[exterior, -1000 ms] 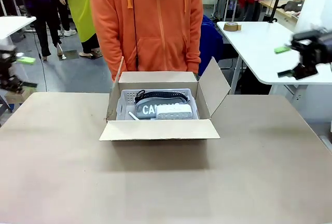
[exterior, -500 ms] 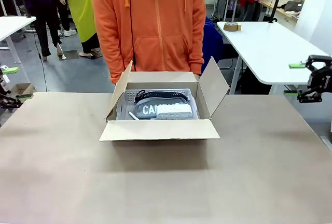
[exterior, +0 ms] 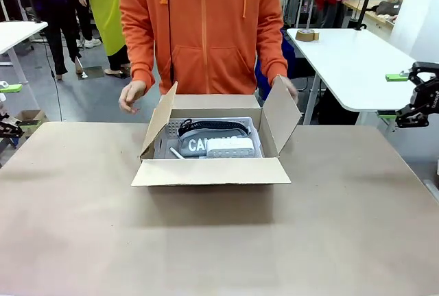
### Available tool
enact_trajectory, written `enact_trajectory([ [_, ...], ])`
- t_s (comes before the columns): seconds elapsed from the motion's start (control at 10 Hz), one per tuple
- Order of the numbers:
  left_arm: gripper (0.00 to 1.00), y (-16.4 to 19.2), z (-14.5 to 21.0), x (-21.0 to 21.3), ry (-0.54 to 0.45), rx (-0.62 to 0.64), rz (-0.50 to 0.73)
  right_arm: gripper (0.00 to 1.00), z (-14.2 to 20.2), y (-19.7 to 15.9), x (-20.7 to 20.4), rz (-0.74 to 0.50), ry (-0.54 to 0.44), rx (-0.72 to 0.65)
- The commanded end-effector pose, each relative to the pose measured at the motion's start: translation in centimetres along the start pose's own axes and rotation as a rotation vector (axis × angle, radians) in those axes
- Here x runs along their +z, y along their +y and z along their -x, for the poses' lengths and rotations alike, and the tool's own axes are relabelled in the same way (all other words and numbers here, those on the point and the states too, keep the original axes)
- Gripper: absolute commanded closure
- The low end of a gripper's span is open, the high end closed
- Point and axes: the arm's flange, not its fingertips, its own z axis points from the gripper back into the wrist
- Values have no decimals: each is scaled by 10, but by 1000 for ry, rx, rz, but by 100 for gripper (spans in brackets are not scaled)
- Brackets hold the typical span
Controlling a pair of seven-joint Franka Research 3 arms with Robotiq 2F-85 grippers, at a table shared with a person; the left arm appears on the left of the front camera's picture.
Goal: Pack the gift set into the box.
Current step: Press and hold the closed box until the human finishes sealing it.
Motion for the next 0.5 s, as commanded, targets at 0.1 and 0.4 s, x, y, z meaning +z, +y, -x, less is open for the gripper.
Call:
enact_trajectory([
  [0.1, 0, 1, 5, -4, 2, -17, -7, 0, 2, -2, 3, 5, 16, 26],
  [0.4, 0, 1, 5, -4, 2, -17, -7, 0, 2, -2, 3, 5, 16, 26],
])
